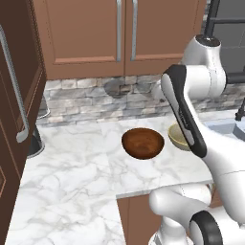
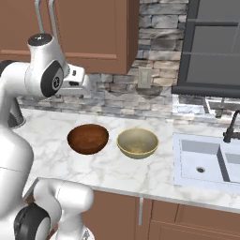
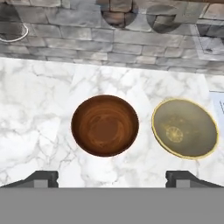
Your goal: Open the cabinet. Pick the bowls from the counter and place them in the cabinet. Then close the cabinet.
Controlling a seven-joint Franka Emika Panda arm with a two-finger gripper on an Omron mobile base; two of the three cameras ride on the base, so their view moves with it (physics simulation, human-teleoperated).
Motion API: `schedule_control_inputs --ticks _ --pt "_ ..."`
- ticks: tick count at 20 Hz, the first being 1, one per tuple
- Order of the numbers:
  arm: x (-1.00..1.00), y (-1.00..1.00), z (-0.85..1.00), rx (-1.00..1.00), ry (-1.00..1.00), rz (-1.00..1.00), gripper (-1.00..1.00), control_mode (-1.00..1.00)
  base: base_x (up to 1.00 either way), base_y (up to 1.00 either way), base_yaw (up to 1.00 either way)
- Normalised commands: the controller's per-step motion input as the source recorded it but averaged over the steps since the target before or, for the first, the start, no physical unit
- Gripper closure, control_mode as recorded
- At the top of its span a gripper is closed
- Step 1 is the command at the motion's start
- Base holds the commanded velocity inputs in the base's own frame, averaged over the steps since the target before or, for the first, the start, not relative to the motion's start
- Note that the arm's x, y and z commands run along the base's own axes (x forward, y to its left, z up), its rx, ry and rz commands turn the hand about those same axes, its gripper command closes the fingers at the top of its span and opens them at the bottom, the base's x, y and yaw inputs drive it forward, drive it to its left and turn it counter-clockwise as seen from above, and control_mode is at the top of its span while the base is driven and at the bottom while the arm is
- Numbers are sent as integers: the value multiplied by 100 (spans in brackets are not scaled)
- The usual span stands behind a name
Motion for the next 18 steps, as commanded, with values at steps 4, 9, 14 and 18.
schedule_control_inputs --ticks 4,9,14,18 --pt "0 0 94 -4 0 7 -100 -100 0 0 0" --pt "-1 0 72 -1 -1 11 -100 -100 0 0 0" --pt "-2 8 36 0 -20 6 -100 -100 0 0 0" --pt "0 33 12 -1 -31 2 -100 -100 0 0 0"
